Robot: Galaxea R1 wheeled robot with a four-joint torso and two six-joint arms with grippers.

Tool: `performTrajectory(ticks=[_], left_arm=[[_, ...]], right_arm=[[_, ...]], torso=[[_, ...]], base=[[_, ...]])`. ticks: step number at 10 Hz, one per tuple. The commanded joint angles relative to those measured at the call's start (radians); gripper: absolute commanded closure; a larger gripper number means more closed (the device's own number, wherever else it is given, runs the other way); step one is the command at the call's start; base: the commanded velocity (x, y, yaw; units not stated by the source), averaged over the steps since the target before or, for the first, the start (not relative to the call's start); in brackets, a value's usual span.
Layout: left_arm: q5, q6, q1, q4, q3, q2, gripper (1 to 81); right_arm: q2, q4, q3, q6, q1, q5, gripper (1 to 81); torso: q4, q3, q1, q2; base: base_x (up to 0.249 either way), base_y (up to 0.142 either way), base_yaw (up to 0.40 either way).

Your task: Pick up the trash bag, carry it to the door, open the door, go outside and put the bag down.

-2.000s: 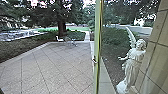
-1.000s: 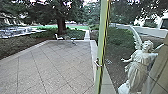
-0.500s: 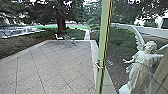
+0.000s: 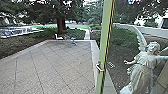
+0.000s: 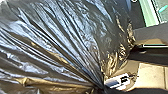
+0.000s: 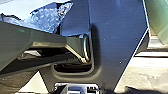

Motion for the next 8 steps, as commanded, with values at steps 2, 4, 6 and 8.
performTrajectory(ticks=[2, 4, 6, 8], left_arm=[[0.062, 0.004, -0.040, 0.005, 0.006, 0.004, 81.1], [0.062, 0.004, -0.040, 0.005, 0.006, 0.004, 81.1], [0.062, 0.004, -0.040, 0.004, 0.006, 0.005, 81.1], [0.063, 0.004, -0.040, 0.005, 0.006, 0.007, 81.1]], right_arm=[[0.004, -0.002, 0.004, -0.004, 0.037, -0.061, 1.0], [0.002, -0.002, 0.004, -0.003, 0.034, -0.061, 1.0], [0.004, -0.003, 0.001, -0.004, 0.033, -0.061, 1.0], [0.002, -0.003, 0.000, -0.004, 0.034, -0.061, 1.0]], torso=[[0.000, 0.000, 0.000, 0.000], [0.000, 0.000, 0.000, 0.000], [0.000, 0.000, 0.000, 0.000], [0.000, 0.000, 0.000, 0.000]], base=[[0.086, 0.000, 0.000], [0.088, 0.000, 0.000], [0.088, 0.000, 0.000], [0.088, 0.000, 0.000]])
